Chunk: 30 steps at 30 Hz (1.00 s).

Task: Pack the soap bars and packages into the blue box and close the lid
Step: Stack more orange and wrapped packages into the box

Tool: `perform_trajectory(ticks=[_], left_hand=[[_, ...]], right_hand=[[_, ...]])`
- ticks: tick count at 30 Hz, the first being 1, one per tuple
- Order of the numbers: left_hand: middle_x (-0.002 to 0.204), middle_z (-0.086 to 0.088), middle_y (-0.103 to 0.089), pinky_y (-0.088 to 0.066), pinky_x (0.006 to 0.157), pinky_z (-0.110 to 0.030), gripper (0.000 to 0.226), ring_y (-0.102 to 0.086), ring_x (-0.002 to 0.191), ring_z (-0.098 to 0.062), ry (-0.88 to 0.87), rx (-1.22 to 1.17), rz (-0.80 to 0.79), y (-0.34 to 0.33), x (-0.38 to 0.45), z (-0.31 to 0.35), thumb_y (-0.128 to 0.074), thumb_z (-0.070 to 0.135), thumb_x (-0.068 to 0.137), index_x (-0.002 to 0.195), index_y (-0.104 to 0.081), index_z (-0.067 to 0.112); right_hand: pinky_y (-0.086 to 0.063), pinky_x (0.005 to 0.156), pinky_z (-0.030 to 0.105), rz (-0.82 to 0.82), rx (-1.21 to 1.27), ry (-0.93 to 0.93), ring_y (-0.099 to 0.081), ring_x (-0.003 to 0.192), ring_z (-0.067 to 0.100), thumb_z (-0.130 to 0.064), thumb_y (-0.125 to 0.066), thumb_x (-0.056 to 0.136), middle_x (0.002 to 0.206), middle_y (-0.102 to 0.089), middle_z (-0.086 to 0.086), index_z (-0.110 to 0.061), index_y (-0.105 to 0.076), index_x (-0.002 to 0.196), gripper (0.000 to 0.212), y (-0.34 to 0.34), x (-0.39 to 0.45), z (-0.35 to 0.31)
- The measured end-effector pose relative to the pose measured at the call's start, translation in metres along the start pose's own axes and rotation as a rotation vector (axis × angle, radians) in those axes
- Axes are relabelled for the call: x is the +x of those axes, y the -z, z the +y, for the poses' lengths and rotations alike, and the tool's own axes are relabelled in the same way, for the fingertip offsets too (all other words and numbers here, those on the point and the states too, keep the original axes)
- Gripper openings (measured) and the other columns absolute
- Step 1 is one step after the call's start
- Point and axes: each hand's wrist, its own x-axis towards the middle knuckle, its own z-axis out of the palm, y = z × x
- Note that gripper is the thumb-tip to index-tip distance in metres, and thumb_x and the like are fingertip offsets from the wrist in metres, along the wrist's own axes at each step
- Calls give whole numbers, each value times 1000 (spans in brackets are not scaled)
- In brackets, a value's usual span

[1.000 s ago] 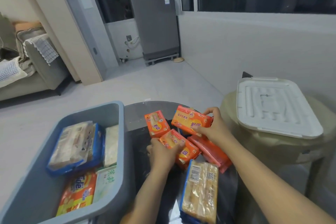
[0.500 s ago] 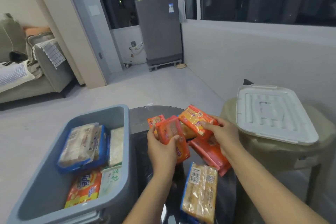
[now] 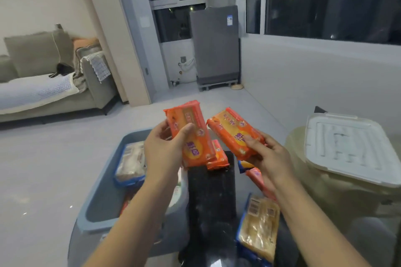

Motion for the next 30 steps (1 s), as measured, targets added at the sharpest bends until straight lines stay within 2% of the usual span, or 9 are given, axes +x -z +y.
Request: perform_trajectory(ticks=[3, 8, 12, 17, 21, 22, 24, 26, 30], left_hand=[[100, -6, -74, -61, 65, -38, 36, -73, 77, -19, 78, 72, 36, 30, 20, -1, -75, 23, 77, 111, -66, 13], [82, -5, -71, -57, 49, -27, 29, -70, 66, -19, 219, 134, 44, 59, 49, -12, -77, 21, 76, 100, -62, 16], [71, -5, -69, -56, 46, -25, 18, -68, 59, -18, 242, 252, 13, 68, 67, -27, -79, 17, 74, 85, -64, 16], [82, -11, -74, -60, 70, -45, 19, -72, 73, -28, 287, 424, -83, 63, 81, -39, -82, 19, 70, 80, -66, 17], [67, 2, -68, -57, 51, -25, 17, -67, 56, -10, 231, 516, -93, 54, 86, -47, -78, 22, 75, 87, -67, 16], [74, 1, -69, -57, 55, -25, 25, -69, 63, -11, 216, 535, -89, 51, 86, -48, -77, 23, 77, 99, -65, 19], [110, -9, -69, -56, 84, -38, 51, -69, 97, -25, 184, 616, -91, 47, 87, -51, -72, 25, 81, 128, -55, 13], [133, -13, -58, -48, 98, -41, 58, -58, 117, -31, 149, 707, -90, 43, 85, -51, -65, 25, 87, 139, -45, 10], [115, -18, -67, -51, 92, -45, 36, -64, 105, -34, 185, 676, -157, 44, 84, -52, -50, 24, 95, 126, -56, 7]], right_hand=[[-56, 58, 26, -12, 19, 4, -72, 85, 21, -40, -87, 41, 102, -73, 6, -18, -69, 103, 68, -24, -8, 6], [-56, 65, 34, -54, 11, -26, -70, 93, 23, -41, -84, 43, 108, -70, 8, -13, -65, 114, 79, -60, -18, 19], [-57, 64, 32, -101, 12, -56, -72, 89, 21, -40, -83, 44, 102, -73, 5, -19, -67, 106, 67, -79, -22, 30], [-56, 63, 31, -106, -2, -83, -71, 90, 20, -37, -80, 50, 104, -72, 6, -19, -66, 107, 62, -84, -19, 38], [-56, 62, 30, -84, -19, -88, -70, 92, 21, -38, -80, 50, 108, -71, 6, -16, -64, 114, 69, -80, -16, 39], [-56, 62, 29, -87, -23, -88, -70, 92, 20, -37, -79, 51, 107, -71, 6, -17, -64, 113, 67, -79, -15, 39], [-57, 62, 30, -95, -23, -90, -71, 91, 18, -36, -79, 52, 107, -71, 5, -17, -65, 112, 64, -80, -15, 39], [-57, 62, 30, -97, -23, -96, -71, 90, 18, -35, -79, 52, 108, -71, 5, -16, -64, 114, 67, -81, -15, 40], [-57, 63, 31, -87, -29, -122, -69, 94, 21, -34, -77, 55, 110, -69, 7, -13, -60, 120, 70, -83, -18, 40]])
